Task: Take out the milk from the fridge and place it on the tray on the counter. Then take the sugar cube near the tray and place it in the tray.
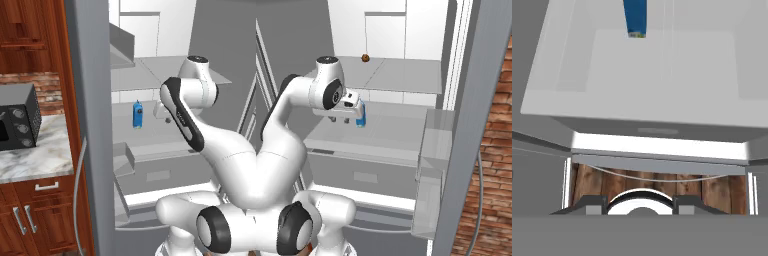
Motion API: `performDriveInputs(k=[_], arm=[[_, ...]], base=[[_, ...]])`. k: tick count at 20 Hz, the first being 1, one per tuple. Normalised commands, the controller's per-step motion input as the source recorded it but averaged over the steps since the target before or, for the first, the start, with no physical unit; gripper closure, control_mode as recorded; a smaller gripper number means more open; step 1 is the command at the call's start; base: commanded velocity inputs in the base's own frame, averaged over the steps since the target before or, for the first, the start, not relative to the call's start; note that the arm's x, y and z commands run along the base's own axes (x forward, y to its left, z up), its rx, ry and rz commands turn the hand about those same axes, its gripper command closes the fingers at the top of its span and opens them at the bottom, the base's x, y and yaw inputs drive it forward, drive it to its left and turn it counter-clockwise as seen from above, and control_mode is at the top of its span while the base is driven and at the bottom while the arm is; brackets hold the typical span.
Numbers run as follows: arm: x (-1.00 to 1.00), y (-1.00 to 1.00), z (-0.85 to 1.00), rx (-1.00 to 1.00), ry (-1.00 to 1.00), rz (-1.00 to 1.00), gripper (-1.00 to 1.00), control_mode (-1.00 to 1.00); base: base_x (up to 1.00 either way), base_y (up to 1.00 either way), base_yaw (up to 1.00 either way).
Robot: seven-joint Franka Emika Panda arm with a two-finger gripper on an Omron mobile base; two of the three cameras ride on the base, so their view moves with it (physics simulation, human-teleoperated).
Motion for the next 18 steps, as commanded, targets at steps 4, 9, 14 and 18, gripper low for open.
performDriveInputs(k=[4, 9, 14, 18], arm=[[-0.23, 0.00, 0.00, 0.00, 0.00, 0.00, -1.00, -1.00], [-0.57, 0.09, 0.00, 0.00, -0.14, 0.03, -1.00, -1.00], [-0.74, 0.14, 0.01, 0.00, -0.39, 0.01, -1.00, -1.00], [-0.25, 0.03, 0.00, 0.00, -0.43, 0.00, -1.00, -1.00]], base=[[0.00, 0.00, 0.00], [0.00, 0.00, 0.00], [0.00, 0.00, 0.00], [0.00, 0.00, 0.00]])
